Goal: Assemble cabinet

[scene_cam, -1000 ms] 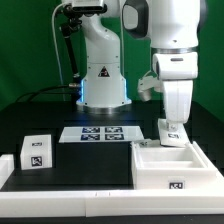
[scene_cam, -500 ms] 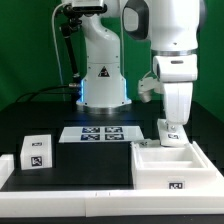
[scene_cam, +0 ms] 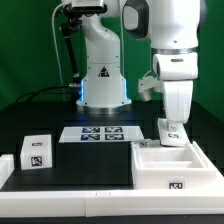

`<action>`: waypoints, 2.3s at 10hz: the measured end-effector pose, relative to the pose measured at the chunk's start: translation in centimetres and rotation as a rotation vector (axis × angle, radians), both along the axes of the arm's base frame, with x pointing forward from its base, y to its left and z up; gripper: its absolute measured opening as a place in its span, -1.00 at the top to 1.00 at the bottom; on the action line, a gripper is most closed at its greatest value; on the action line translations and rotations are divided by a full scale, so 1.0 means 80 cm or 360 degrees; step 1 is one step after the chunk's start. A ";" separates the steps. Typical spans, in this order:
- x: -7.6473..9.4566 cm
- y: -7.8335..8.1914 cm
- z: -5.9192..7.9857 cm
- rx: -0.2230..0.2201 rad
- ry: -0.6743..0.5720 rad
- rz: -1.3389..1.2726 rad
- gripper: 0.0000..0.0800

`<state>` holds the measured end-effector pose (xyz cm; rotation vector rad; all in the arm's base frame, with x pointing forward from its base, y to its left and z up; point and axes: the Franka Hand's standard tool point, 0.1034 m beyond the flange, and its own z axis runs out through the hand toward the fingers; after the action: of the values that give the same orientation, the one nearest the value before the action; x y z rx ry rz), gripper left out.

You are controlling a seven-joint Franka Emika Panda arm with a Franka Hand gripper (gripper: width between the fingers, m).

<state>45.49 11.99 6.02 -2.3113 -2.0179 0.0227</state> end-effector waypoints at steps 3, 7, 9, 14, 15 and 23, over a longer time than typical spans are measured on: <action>0.005 -0.001 0.003 -0.0008 0.0011 -0.0004 0.82; 0.005 -0.001 0.002 -0.0008 0.0014 -0.0017 0.82; 0.005 0.000 0.002 -0.0008 0.0014 -0.0016 0.82; 0.007 0.001 0.003 -0.0005 0.0013 0.0008 0.82; 0.007 0.001 0.002 -0.0005 0.0015 0.0007 0.82; 0.028 -0.001 0.000 0.0005 0.0015 -0.0020 0.82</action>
Offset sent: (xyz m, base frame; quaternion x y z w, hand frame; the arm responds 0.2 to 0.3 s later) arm 0.0091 0.0059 0.0043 0.0017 -0.0017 0.0086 1.0000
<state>47.76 11.92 6.06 -2.3177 -1.9974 0.0295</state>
